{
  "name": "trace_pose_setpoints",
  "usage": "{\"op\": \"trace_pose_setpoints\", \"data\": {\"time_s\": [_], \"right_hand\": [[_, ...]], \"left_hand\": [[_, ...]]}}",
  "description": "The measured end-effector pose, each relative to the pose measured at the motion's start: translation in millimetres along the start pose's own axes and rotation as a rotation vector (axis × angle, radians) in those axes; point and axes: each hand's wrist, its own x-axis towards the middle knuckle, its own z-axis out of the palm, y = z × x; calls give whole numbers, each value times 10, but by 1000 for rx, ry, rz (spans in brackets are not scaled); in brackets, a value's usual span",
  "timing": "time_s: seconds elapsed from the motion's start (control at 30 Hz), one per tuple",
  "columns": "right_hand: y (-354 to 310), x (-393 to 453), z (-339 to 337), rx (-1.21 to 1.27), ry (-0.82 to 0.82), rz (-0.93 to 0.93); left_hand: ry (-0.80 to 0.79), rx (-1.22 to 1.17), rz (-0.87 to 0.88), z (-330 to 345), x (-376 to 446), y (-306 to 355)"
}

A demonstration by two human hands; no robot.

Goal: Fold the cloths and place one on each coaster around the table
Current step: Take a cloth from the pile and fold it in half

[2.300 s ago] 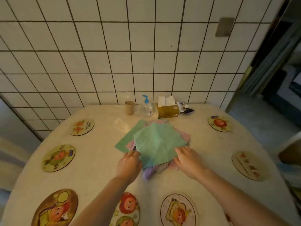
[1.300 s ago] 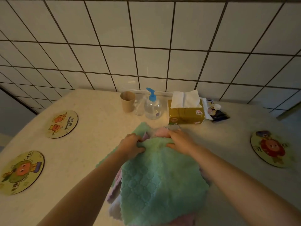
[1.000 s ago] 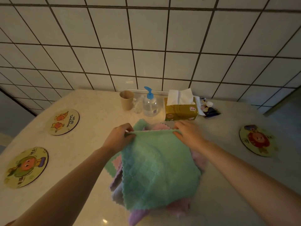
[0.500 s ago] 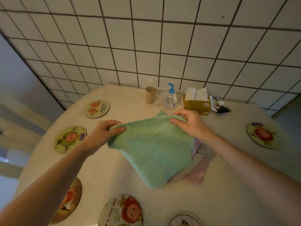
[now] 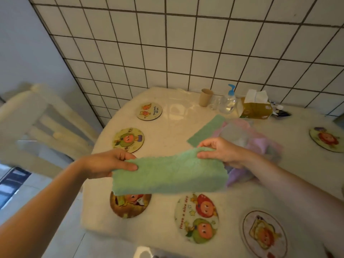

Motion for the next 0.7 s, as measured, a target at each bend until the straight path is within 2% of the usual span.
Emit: {"op": "trace_pose_setpoints", "data": {"time_s": [0.17,0.23,0.3,0.37,0.5,0.7], "right_hand": [[81,276,204,85,23,130],[216,417,183,-60,69,145],[412,659,151,-382,133,151],[642,893,139,-594,198,142],[1121,1343,143,-734,219,166],[1308,1829,-68,-827,265,139]], "left_hand": [[13,15,-37,-305,16,-169],[87,73,-55,-381,166,-265],[242,251,-83,-463,420,-413],[423,438,-126,-503,726,-588],[634,716,-202,-564,1234,-908],[756,699,-195,-790,1667,-1048]]}}
